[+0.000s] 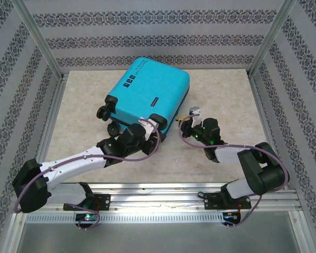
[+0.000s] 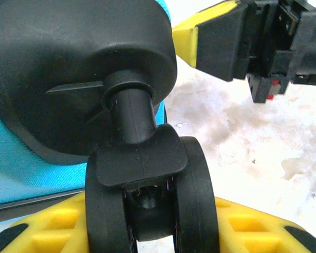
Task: Pack the luggage
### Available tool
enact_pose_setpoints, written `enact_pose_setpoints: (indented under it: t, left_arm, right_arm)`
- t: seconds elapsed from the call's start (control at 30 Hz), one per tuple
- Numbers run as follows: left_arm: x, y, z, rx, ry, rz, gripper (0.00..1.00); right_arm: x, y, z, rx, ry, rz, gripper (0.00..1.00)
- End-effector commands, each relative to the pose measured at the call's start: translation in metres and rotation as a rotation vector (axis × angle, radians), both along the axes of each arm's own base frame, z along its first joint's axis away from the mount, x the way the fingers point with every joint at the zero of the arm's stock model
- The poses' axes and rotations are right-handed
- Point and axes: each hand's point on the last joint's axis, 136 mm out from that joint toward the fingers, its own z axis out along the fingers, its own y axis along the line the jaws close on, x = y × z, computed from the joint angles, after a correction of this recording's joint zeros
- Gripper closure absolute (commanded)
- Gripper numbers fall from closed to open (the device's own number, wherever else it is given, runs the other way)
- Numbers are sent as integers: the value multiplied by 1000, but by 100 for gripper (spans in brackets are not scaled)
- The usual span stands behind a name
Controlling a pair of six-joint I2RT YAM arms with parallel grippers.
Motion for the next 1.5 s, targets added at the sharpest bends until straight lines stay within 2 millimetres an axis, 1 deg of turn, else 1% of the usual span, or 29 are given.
enact_pose_setpoints:
  t: [0.0,0.33,0.5,0.6,0.7,0.87,1.07,1.2,1.33,1.4,1.47]
  left_arm:
    - [-23,-24,44,-130,-91,-196,76]
    - [-36,-21,46,-137,-102,-254,76]
    - [-46,-23,50,-164,-103,-305,76]
    - [-50,-23,50,-170,-102,-328,76]
    - [-58,-24,51,-178,-108,-372,76]
    - [-66,-22,56,-197,-136,-408,80]
    - [-70,-15,61,-202,-175,-410,81]
    - [-70,-9,61,-193,-189,-394,82]
    - [-63,1,59,-171,-200,-335,81]
    - [-54,11,54,-152,-211,-264,76]
    - [-45,21,50,-146,-219,-195,71]
  right_arm:
    - [20,-23,11,-39,-27,-137,100]
    - [32,-47,5,-77,-1,-271,100]
    - [41,-61,3,-82,19,-348,100]
    - [42,-70,-4,-86,51,-383,100]
    - [44,-77,-5,-80,59,-411,100]
    - [49,-87,-6,-76,76,-445,100]
    - [57,-104,-8,-50,103,-489,100]
    - [63,-117,-8,-14,124,-521,100]
    - [65,-126,-7,16,135,-534,100]
    - [64,-128,-6,32,137,-526,100]
    - [64,-125,-6,41,137,-508,100]
